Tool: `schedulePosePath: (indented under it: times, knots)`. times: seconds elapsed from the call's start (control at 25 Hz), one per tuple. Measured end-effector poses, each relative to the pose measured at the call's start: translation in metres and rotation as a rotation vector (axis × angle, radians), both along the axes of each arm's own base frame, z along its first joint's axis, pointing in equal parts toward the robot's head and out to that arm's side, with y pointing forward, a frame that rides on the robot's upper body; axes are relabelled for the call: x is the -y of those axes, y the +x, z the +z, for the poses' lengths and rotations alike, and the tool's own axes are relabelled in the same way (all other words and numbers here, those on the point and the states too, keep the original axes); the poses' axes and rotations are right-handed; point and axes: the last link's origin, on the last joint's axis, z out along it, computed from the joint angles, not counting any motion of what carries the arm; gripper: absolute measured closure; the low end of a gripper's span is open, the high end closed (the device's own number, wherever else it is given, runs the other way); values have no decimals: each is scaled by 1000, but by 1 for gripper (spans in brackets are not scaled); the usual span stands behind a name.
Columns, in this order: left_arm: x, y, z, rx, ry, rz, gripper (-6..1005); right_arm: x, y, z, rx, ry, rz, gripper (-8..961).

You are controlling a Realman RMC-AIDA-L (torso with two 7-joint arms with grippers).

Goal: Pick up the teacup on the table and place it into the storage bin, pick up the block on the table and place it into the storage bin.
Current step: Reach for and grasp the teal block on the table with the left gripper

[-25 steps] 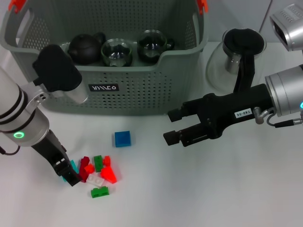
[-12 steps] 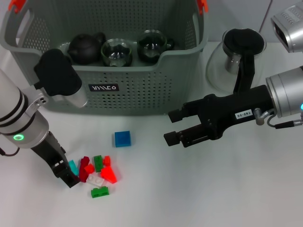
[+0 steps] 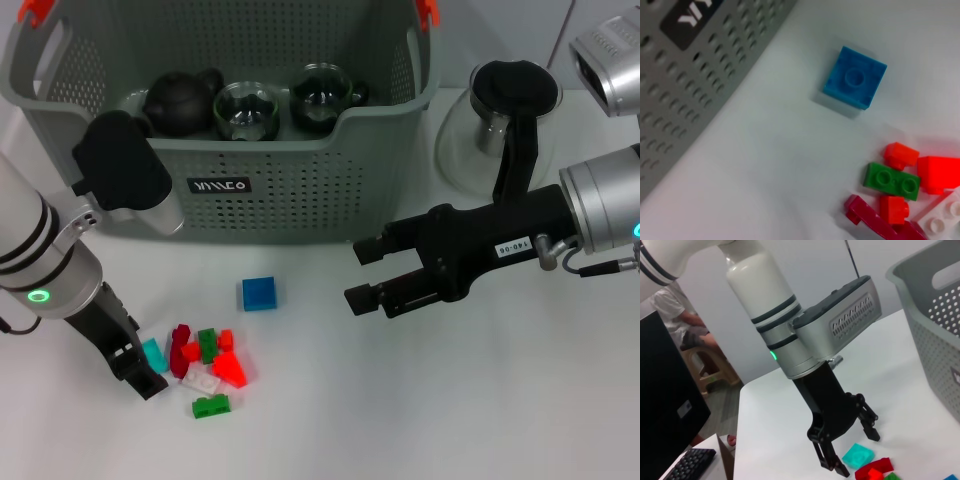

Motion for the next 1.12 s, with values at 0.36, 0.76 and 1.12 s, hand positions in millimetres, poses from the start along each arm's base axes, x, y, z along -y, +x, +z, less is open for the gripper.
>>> schedulePosePath:
  times: [0.36,0.76,1.12]
  knots:
    - [1,-1,-1,1,-1,1,204,1,1,-1,-2,-6,4,129]
    - [0,-1,-1,-1,0,0,349,0,1,0,-8,2,5,129]
    - [-1,2,2,-2,6,0,605,-1,2,1,-7,8,5,128]
